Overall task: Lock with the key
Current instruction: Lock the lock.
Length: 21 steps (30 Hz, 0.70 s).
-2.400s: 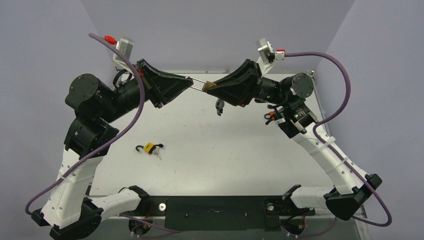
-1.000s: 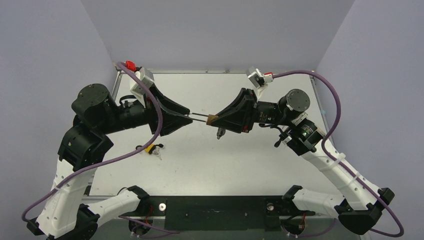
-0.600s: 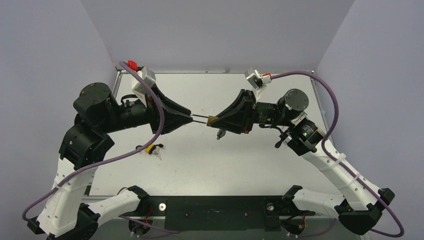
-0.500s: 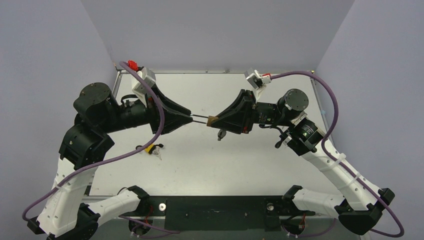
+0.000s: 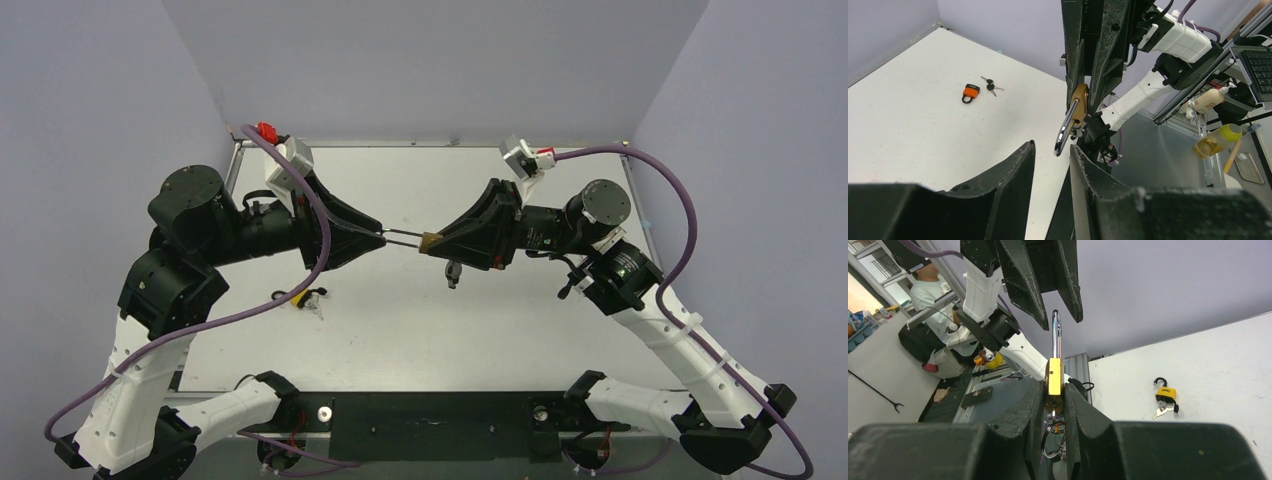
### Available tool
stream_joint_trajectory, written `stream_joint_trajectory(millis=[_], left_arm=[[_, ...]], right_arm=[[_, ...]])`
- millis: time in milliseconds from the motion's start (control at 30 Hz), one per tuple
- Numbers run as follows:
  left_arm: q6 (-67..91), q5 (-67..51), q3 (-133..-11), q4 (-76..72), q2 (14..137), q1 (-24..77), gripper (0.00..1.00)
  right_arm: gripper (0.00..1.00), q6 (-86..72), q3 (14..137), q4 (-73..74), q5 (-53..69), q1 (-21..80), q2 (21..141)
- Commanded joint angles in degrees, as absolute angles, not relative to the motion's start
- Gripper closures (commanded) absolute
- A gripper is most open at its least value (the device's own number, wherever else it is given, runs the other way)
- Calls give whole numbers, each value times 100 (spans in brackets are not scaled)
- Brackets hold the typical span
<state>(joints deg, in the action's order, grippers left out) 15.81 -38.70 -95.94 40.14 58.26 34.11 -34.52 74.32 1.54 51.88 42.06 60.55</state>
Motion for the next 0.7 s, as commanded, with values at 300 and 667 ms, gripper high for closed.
stream_joint_trajectory(millis=[300,667], left_arm=[[1612,-4319,-9618,3768,5842,3436,72],[1787,-4497,-9459,3480,5827,3434,76]], right_arm=[[100,-3342,7651,-70,5097,4230,5944],[100,-3356,7631,-75,5165,4233,5952]])
